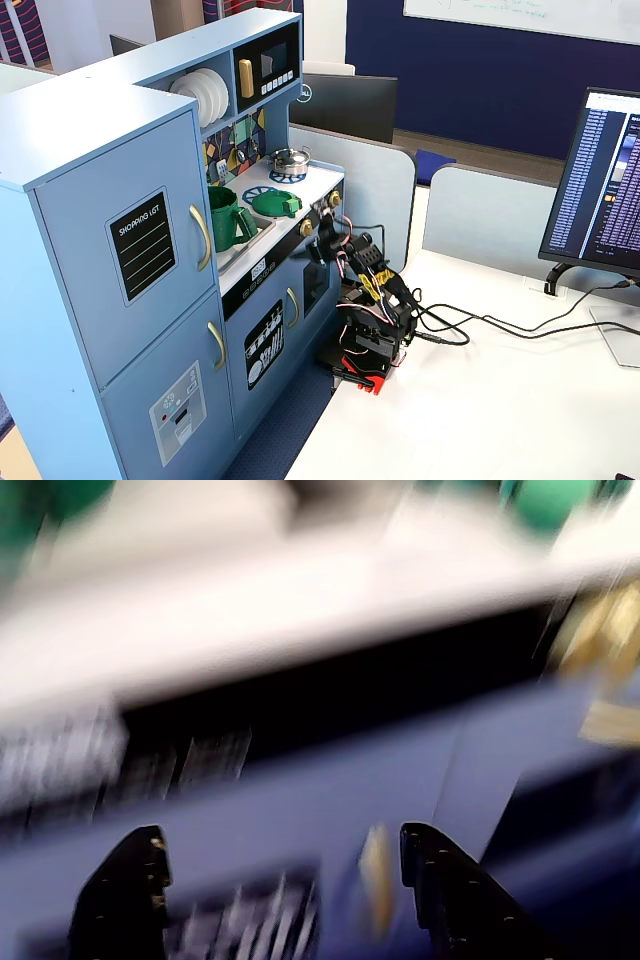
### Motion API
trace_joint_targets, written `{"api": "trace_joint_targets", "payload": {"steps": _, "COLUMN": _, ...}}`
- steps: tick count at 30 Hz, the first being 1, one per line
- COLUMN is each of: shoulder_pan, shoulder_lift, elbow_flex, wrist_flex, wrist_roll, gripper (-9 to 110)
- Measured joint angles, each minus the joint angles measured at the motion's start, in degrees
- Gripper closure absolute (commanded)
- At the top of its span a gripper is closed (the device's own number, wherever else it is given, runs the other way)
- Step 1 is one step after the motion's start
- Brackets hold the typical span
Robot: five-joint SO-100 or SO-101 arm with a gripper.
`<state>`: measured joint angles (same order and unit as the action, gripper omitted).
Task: Take off the lid from the green recipient and place it on the counter
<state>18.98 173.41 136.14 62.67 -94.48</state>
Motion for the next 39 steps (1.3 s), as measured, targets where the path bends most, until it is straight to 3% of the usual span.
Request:
{"api": "trace_joint_targets", "payload": {"steps": 10, "shoulder_pan": -14.2, "shoulder_lift": 7.7, "elbow_flex": 17.4, "wrist_flex": 13.4, "wrist_roll": -1.0, "gripper": 99}}
{"api": "trace_joint_targets", "payload": {"steps": 19, "shoulder_pan": -20.1, "shoulder_lift": 6.9, "elbow_flex": 35.2, "wrist_flex": -1.7, "wrist_roll": 5.4, "gripper": 100}}
{"api": "trace_joint_targets", "payload": {"steps": 23, "shoulder_pan": -22.5, "shoulder_lift": 8.2, "elbow_flex": 36.0, "wrist_flex": -3.4, "wrist_roll": 8.3, "gripper": 100}}
{"api": "trace_joint_targets", "payload": {"steps": 32, "shoulder_pan": -22.0, "shoulder_lift": 8.8, "elbow_flex": 35.9, "wrist_flex": 13.9, "wrist_roll": 6.2, "gripper": 101}}
{"api": "trace_joint_targets", "payload": {"steps": 39, "shoulder_pan": -21.8, "shoulder_lift": 8.8, "elbow_flex": 35.9, "wrist_flex": 14.6, "wrist_roll": 6.8, "gripper": 101}}
